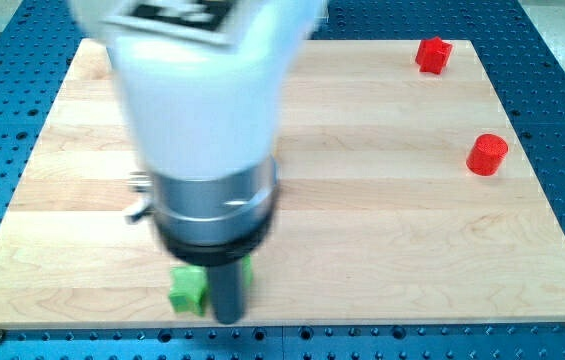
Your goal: Place the green circle below the cube
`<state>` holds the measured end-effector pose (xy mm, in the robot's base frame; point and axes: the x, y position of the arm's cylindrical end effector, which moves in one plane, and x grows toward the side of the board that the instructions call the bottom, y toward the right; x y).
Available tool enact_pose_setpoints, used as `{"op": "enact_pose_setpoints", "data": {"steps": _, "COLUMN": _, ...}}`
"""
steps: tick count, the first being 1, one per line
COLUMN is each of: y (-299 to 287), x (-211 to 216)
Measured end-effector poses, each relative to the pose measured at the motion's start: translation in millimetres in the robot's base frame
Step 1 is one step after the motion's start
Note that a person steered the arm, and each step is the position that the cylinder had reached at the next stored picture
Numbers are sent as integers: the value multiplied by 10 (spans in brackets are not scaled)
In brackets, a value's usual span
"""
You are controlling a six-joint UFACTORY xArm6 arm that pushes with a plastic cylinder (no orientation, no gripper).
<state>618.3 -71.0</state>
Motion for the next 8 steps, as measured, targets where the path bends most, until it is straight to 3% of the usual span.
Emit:
{"op": "enact_pose_setpoints", "data": {"steps": 1, "y": -556, "x": -2}}
{"op": "enact_pose_setpoints", "data": {"steps": 2, "y": -712, "x": -127}}
{"op": "enact_pose_setpoints", "data": {"steps": 4, "y": -215, "x": -25}}
{"op": "enact_pose_setpoints", "data": {"steps": 5, "y": 177, "x": -208}}
{"op": "enact_pose_setpoints", "data": {"steps": 6, "y": -257, "x": -900}}
{"op": "enact_pose_setpoints", "data": {"steps": 7, "y": -316, "x": -793}}
{"op": "enact_pose_setpoints", "data": {"steps": 8, "y": -250, "x": -250}}
